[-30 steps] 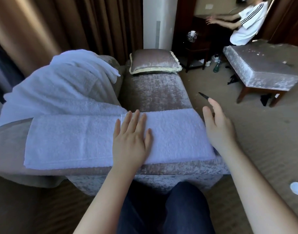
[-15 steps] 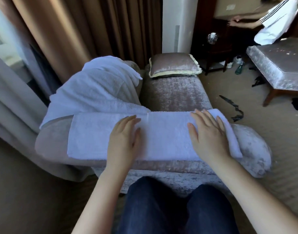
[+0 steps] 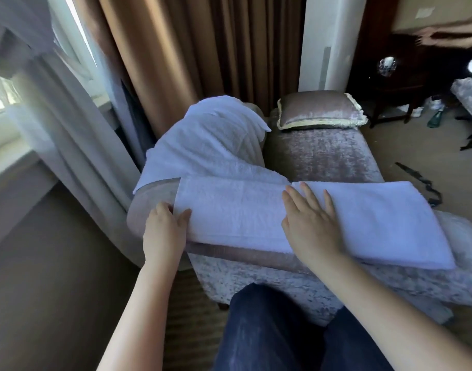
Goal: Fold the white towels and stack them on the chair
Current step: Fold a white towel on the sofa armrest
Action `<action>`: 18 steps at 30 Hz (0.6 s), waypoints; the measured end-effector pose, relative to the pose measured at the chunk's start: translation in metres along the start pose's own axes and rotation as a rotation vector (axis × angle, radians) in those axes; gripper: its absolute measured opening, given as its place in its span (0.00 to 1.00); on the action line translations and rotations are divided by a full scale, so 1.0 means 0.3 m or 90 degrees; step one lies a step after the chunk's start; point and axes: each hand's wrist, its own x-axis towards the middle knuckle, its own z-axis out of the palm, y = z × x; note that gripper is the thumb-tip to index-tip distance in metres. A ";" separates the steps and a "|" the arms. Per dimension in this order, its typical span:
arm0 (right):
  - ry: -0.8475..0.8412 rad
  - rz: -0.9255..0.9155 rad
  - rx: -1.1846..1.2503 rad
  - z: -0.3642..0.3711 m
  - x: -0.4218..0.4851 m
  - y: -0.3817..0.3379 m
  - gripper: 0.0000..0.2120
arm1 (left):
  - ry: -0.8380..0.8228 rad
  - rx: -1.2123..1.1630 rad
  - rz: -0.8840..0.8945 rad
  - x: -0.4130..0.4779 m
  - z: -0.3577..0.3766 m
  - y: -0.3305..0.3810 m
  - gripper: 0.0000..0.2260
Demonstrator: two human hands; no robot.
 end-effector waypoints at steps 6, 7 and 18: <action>-0.039 0.040 0.002 -0.006 -0.002 0.045 0.26 | -0.004 0.011 0.002 0.000 0.003 -0.011 0.16; -0.043 0.037 0.005 -0.003 -0.006 0.045 0.26 | -0.018 0.010 -0.007 0.005 0.001 -0.010 0.16; -0.120 0.112 0.039 -0.018 -0.008 0.103 0.33 | -0.259 -0.287 0.020 0.099 -0.190 0.063 0.24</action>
